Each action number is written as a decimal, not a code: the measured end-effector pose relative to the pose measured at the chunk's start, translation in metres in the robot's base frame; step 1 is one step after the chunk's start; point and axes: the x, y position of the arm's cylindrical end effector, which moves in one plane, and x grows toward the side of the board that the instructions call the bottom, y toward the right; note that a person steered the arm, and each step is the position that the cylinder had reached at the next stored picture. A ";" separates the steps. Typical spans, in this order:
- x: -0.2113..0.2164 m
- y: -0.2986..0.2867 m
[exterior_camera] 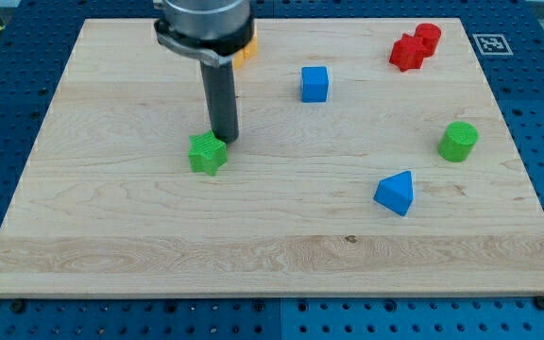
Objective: Push the green star towards the center left of the board
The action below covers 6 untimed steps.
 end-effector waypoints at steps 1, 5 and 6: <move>0.001 0.012; 0.056 0.014; 0.044 -0.011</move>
